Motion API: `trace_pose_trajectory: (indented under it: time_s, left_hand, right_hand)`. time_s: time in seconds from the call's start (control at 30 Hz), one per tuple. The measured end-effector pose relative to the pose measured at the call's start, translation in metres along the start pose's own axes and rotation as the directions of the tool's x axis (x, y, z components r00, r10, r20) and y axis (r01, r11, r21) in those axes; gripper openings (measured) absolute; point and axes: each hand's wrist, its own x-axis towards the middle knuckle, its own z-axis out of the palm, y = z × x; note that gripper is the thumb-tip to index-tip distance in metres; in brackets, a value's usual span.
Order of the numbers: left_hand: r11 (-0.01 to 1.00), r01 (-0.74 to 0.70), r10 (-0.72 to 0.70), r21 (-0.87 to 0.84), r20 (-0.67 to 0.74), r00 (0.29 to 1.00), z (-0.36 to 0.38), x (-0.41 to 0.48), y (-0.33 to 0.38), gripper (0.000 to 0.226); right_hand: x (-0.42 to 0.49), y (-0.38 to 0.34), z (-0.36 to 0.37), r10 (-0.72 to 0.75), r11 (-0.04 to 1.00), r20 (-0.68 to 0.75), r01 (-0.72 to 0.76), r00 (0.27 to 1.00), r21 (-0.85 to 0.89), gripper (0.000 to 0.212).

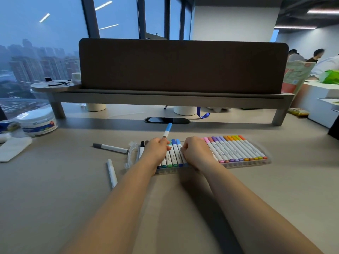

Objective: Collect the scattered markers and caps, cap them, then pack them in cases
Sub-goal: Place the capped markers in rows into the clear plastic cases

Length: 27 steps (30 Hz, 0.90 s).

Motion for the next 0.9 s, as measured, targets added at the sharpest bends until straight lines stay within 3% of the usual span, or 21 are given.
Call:
trace_pose_trajectory:
  time_s: [0.1, 0.17, 0.23, 0.3, 0.43, 0.57, 0.63, 0.7, 0.8, 0.9]
  left_hand:
    - [1.0, 0.002, -0.002, -0.017, 0.007, 1.0, 0.0, -0.001, 0.001, 0.029]
    - [0.999, -0.014, 0.014, -0.031, -0.001, 1.0, 0.0, -0.001, 0.002, 0.027]
    - [0.998, -0.058, 0.058, -0.024, -0.016, 0.998, 0.001, -0.002, 0.003, 0.025]
    - [0.993, -0.118, 0.117, -0.016, -0.032, 0.993, 0.003, -0.005, 0.005, 0.018]
    - [0.981, -0.194, 0.194, -0.019, -0.01, 0.981, 0.006, -0.006, 0.004, 0.016]
    - [0.977, -0.207, 0.21, 0.05, -0.043, 0.977, 0.004, -0.002, -0.002, 0.018]
    - [0.958, -0.244, 0.255, 0.152, -0.058, 0.965, 0.003, 0.0, -0.007, 0.017]
    - [0.882, -0.299, 0.329, 0.365, -0.022, 0.944, 0.003, 0.004, -0.013, 0.02]
    - [0.608, -0.372, 0.299, 0.701, 0.232, 0.926, 0.006, 0.005, -0.018, 0.041]
    - [0.421, -0.425, 0.233, 0.802, 0.357, 0.904, 0.01, 0.002, -0.021, 0.048]
  right_hand:
    - [-0.003, 0.003, 0.0, -0.02, 0.996, -0.023, 0.022, 1.0, 0.084, 0.011]
    - [-0.008, 0.001, -0.003, -0.011, 0.964, -0.062, 0.026, 0.998, 0.264, 0.013]
    - [-0.013, -0.005, -0.012, 0.01, 0.846, -0.068, 0.027, 0.998, 0.532, 0.021]
    - [-0.017, -0.011, -0.024, 0.013, 0.731, -0.022, 0.005, 1.0, 0.683, 0.025]
    - [-0.015, -0.007, -0.029, 0.026, 0.692, 0.102, -0.092, 0.994, 0.716, 0.024]
    - [-0.007, 0.003, -0.037, 0.158, 0.544, 0.175, -0.234, 0.972, 0.806, 0.022]
    - [-0.005, 0.007, -0.039, 0.209, 0.578, 0.159, -0.253, 0.965, 0.776, 0.023]
    - [-0.004, 0.008, -0.035, 0.213, 0.676, 0.103, -0.223, 0.972, 0.702, 0.022]
    - [0.002, 0.011, -0.024, 0.185, 0.812, 0.036, -0.173, 0.982, 0.558, 0.018]
    - [0.005, 0.012, -0.017, 0.144, 0.903, 0.042, -0.148, 0.989, 0.404, 0.014]
